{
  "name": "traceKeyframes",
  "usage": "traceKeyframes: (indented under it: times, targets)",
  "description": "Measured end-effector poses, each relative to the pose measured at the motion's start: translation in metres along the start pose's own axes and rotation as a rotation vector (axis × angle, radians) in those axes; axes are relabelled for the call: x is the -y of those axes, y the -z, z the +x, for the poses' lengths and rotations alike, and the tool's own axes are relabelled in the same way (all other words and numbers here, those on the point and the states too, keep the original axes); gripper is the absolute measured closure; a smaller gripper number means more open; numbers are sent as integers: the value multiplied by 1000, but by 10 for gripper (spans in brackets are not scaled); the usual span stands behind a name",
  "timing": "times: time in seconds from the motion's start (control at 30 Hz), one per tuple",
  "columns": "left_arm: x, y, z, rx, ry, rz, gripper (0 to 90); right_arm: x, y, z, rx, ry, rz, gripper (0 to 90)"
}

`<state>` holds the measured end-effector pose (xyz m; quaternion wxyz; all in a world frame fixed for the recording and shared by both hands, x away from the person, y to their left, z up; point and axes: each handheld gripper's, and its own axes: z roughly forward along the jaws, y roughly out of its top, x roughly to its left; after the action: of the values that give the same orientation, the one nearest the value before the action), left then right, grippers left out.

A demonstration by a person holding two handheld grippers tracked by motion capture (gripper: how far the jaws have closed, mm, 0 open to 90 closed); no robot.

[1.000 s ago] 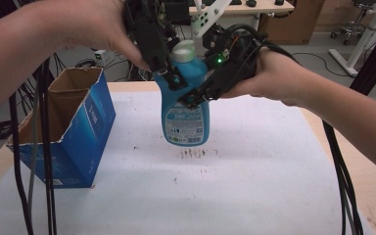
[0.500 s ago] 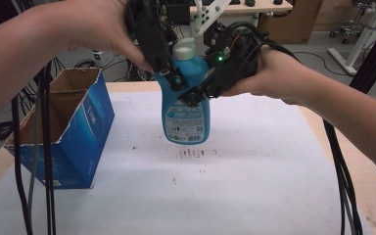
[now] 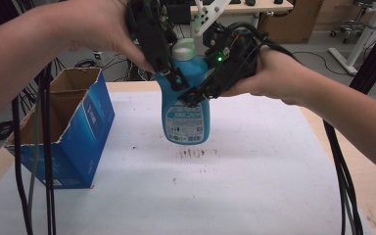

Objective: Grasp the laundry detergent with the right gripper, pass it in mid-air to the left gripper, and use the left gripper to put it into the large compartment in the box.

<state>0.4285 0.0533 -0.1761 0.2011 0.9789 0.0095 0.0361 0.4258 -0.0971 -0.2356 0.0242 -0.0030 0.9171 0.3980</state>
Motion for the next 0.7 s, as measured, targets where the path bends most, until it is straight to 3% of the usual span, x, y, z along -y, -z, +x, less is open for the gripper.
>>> traceKeyframes:
  times: [0.7]
  targets:
    - [-1, -1, -1, 4, -9, -10, 360, 1, -2, 0, 8, -3, 11, 449]
